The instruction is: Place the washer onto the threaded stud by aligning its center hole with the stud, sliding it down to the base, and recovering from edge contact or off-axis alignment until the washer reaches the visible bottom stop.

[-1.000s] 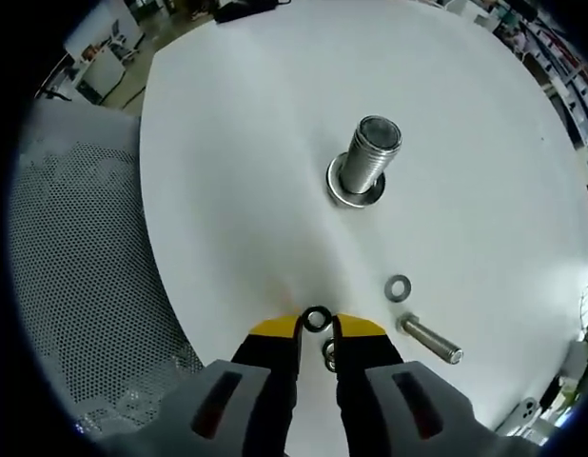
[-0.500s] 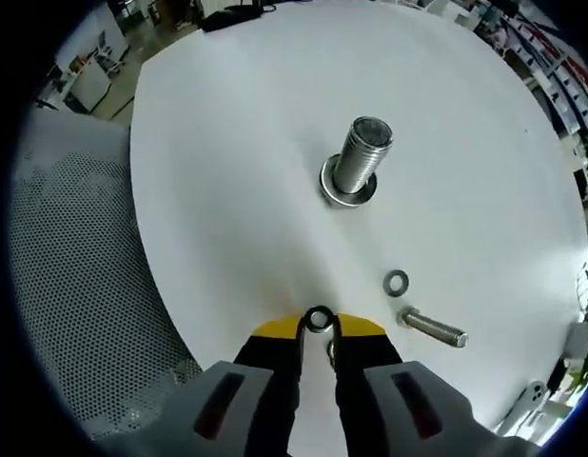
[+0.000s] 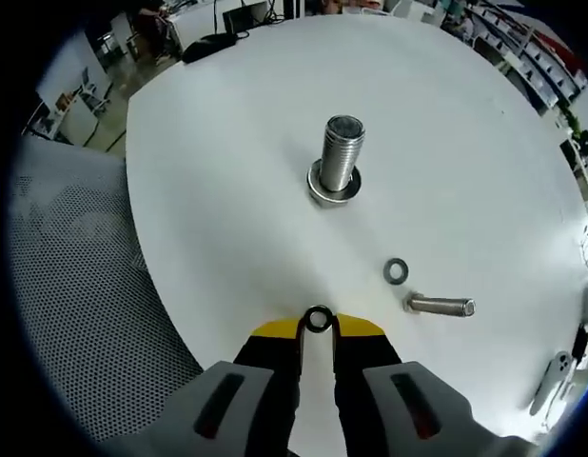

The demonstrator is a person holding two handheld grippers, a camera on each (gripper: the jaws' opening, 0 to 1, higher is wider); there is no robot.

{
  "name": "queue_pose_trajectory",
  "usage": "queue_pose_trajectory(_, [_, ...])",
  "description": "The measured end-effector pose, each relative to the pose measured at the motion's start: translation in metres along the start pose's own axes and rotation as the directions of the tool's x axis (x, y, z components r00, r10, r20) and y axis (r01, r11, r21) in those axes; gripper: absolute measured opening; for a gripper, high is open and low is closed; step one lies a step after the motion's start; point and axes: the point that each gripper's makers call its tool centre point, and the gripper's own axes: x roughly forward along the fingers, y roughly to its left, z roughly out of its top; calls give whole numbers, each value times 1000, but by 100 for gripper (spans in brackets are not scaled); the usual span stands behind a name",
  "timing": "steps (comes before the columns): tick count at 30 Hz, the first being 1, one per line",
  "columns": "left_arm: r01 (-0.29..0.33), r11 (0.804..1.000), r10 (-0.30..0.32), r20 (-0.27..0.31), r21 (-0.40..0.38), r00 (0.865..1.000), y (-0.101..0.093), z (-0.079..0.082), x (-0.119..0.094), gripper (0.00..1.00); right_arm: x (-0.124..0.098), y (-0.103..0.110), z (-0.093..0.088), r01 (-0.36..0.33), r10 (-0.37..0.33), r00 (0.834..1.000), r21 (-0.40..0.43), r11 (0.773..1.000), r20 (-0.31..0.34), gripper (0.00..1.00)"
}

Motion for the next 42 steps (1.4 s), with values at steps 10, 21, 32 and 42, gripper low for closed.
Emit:
queue_pose_trajectory(10, [-1, 1000, 1, -3, -1, 1000, 0, -1, 0, 23, -14, -13, -1, 17, -17, 999, 32, 999, 28, 13])
queue_pose_trajectory(21, [4, 1000, -4, 0, 3, 1000, -1, 0, 0, 23, -37, -35, -10, 51, -57, 996, 87, 995, 64, 13])
queue_pose_trajectory(32, [11, 1000, -11, -4, 5, 1000, -2, -1, 0, 23, -58, -53, -3, 80, -89, 992, 94, 992, 92, 13])
queue_pose_trajectory(42, [10, 1000, -10, -6, -2, 1000, -2, -1, 1, 24, -64, -60, 5, 95, -100, 991, 53, 994, 91, 13])
